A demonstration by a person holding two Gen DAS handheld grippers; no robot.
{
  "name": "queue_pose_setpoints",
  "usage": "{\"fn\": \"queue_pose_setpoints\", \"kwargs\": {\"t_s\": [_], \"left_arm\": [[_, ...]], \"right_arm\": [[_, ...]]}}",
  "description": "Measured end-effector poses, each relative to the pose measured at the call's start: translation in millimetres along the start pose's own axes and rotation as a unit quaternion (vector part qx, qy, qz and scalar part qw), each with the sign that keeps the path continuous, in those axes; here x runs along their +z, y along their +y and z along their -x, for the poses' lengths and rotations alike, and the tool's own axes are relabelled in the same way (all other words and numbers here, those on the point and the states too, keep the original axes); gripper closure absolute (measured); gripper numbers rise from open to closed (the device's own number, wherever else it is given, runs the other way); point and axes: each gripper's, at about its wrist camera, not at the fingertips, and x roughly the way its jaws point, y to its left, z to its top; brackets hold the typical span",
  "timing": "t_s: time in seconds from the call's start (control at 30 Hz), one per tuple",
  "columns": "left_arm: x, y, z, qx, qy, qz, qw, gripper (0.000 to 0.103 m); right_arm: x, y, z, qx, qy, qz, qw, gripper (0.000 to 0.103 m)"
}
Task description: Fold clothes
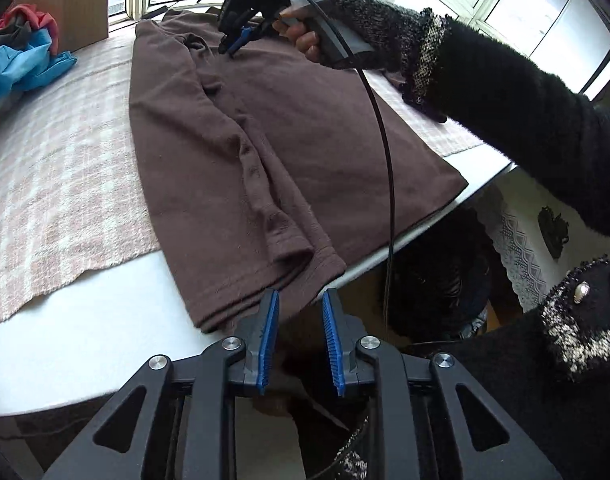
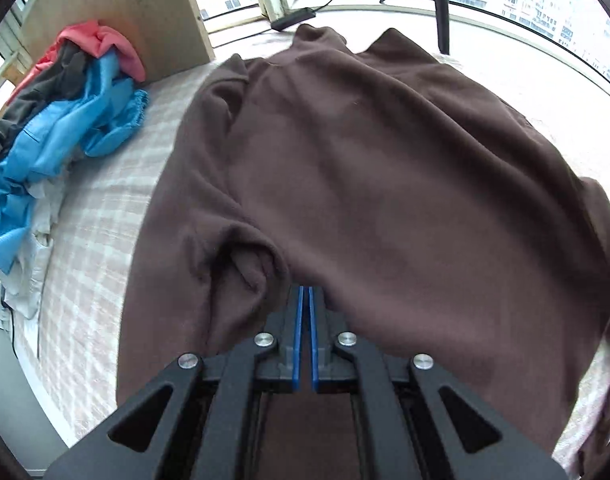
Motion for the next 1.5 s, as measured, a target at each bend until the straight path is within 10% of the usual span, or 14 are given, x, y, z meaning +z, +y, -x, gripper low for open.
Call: {"fn": "queue_pose_setpoints", "kwargs": {"t_s": [0.17, 0.6, 0.73, 0.87, 0.93, 1.27, 1.5], "left_arm": [[-28, 39, 39, 0.033, -0.027, 0.043, 0.9982, 0.07], [-9, 42, -26, 0.042, -0.005, 0.006, 0.9991, 0.071], [-5, 40, -30, 0.046, -0.021, -0.002, 0.9987, 0.092], [-6, 29, -7, 0.063, -0.036, -0.029, 0.9969, 0.095], [-6, 23, 11, 0.065, -0.044, -0.041, 0.996, 0.095], [-21, 39, -6, 0.059, 0.017, -0.026, 0.9978, 0.089], [-6, 35, 37, 0.067, -0.029, -0.033, 0.9968, 0.084]], "right_arm": [[-11, 16, 10, 0.022, -0.004, 0.024, 0.999, 0.078], [-33, 57, 25, 0.073, -0.008, 0.082, 0.994, 0.078], [-31, 56, 8, 0.073, 0.02, 0.075, 0.994, 0.069], [-32, 51, -2, 0.074, 0.035, 0.074, 0.994, 0.073], [-35, 51, -2, 0.071, 0.036, 0.082, 0.993, 0.097], [-42, 35, 19, 0.053, 0.032, 0.094, 0.994, 0.084], [-58, -30, 74, 0.042, -0.018, 0.027, 0.999, 0.084]]}}
